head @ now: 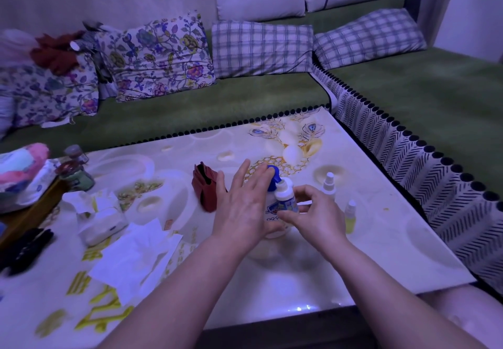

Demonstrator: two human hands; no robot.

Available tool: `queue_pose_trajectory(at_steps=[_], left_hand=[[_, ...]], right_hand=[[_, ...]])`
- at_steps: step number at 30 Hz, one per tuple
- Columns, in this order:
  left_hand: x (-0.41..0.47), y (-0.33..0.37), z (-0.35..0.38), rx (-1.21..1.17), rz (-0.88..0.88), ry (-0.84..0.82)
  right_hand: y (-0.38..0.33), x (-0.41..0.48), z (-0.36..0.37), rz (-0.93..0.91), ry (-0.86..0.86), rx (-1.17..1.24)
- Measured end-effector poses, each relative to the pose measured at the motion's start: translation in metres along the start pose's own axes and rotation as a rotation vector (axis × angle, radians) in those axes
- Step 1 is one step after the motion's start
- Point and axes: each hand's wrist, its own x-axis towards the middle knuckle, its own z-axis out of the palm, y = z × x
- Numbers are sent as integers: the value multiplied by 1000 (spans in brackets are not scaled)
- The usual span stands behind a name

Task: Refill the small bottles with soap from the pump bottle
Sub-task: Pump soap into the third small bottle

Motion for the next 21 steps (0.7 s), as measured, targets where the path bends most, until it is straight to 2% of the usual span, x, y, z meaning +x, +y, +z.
queue_pose_trajectory(at_steps=[6,21], left_hand=[[-1,2,-6,-36,-10,31],[0,3,-12,-23,-23,-24]], right_hand=[[-5,1,-2,-8,10,13],[-7,0,-3,-15,21,18]])
